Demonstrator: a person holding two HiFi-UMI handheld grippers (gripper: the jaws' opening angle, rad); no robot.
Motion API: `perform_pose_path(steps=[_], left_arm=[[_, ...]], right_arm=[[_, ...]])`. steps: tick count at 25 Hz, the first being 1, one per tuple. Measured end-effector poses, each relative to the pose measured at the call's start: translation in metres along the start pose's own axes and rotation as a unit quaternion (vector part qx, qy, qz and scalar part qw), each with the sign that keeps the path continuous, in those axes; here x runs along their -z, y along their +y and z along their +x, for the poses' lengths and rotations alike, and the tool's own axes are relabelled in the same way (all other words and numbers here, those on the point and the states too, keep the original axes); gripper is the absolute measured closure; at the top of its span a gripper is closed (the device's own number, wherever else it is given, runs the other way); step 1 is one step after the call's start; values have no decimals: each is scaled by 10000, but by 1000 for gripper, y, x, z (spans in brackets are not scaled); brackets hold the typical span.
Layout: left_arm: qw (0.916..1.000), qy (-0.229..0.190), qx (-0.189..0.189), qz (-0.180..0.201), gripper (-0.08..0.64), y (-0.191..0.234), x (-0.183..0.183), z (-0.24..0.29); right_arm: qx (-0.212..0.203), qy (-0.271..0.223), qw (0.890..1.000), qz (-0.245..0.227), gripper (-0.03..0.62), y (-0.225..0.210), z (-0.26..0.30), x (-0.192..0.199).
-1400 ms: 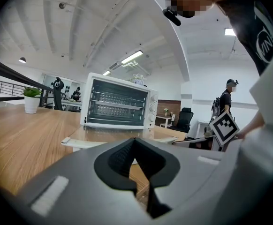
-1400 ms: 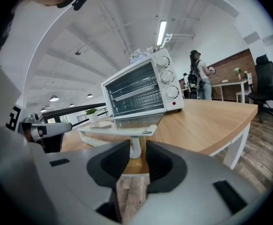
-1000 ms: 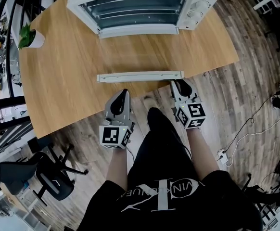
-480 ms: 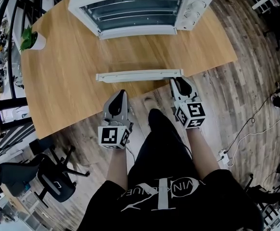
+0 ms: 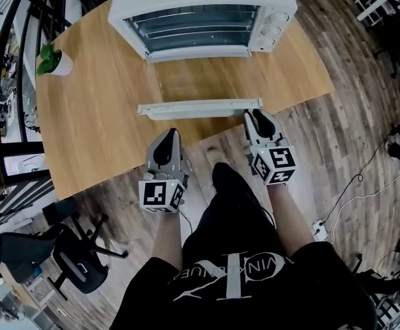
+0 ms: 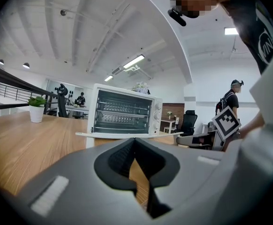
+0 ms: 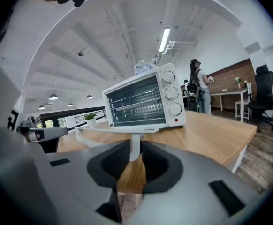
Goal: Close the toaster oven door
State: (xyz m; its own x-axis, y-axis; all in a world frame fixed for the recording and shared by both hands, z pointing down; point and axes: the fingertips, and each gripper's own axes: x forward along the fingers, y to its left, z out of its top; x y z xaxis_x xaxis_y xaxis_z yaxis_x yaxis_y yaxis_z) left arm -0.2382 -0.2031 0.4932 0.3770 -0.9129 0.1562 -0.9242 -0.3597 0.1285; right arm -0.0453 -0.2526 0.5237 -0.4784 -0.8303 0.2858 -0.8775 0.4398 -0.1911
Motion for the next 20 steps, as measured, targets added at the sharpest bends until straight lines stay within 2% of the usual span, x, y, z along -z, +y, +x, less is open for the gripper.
perform_pose_path(steps=[20], left_arm=[[9995,-283,-16,130,551,12,-50,10]], right_arm=[[-105,-198,9997,-41,523,2,2,-65]])
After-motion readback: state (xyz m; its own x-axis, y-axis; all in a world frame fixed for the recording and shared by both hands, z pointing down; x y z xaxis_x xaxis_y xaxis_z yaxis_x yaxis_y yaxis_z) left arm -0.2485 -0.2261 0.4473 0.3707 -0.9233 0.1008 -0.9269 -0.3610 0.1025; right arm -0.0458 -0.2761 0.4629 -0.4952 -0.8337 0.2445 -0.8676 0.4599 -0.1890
